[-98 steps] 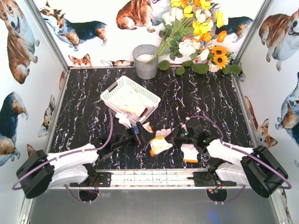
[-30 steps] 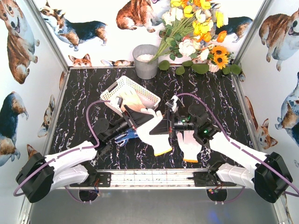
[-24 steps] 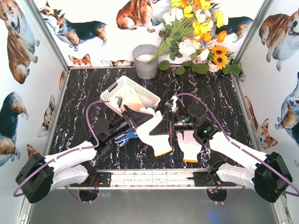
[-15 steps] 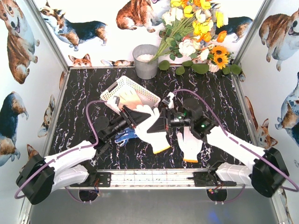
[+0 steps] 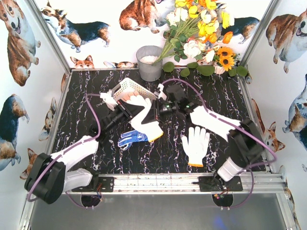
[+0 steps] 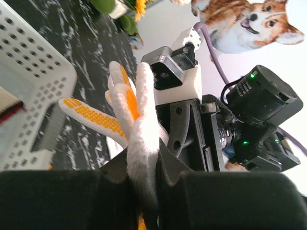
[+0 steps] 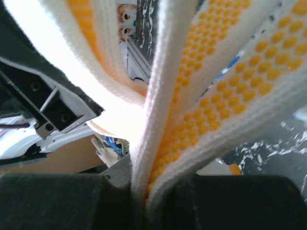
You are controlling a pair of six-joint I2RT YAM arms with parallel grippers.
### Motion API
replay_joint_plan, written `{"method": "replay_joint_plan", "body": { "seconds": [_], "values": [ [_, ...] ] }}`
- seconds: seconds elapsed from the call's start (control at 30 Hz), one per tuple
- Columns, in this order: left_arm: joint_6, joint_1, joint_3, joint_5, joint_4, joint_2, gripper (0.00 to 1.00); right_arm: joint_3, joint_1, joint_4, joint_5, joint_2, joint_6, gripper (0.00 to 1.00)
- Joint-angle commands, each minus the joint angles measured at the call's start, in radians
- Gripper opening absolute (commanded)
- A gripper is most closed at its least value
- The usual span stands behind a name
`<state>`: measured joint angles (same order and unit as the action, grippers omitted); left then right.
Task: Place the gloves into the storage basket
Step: Place the glove in the bin.
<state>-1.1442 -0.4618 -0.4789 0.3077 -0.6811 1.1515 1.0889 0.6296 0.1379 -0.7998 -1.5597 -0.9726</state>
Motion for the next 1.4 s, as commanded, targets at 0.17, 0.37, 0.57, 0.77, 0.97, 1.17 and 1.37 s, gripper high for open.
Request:
{"method": "replay_joint_plan", "body": {
  "seconds": [0.17,0.37,0.57,0.77,0.97,1.17,1.37],
  "values": [
    [0.22,0.131,-0.108,0.08,0.011,0.137,0.0,0.298,-0.037,0.067,-0.005,-0.279,0.156,0.0],
    [0.292,0.183,-0.16,0.108,0.025,0.245,0.0,0.491,-0.062,0.163,-0.019,-0.476,0.24,0.0],
    [0.349,0.221,-0.205,0.113,0.015,0.341,0.0,0.666,-0.089,0.279,-0.011,-0.609,0.328,0.0],
    [0.397,0.239,-0.24,0.106,-0.018,0.441,0.0,0.812,-0.095,0.371,0.003,-0.722,0.391,0.0],
    [0.429,0.257,-0.251,0.094,-0.072,0.519,0.0,0.889,-0.106,0.371,0.013,-0.792,0.415,0.0],
    [0.462,0.268,-0.265,0.065,-0.081,0.565,0.0,0.986,-0.114,0.409,0.025,-0.857,0.452,0.0],
    [0.505,0.273,-0.327,0.058,-0.056,0.619,0.0,1.037,-0.121,0.42,0.03,-0.902,0.477,0.0]
  ]
}}
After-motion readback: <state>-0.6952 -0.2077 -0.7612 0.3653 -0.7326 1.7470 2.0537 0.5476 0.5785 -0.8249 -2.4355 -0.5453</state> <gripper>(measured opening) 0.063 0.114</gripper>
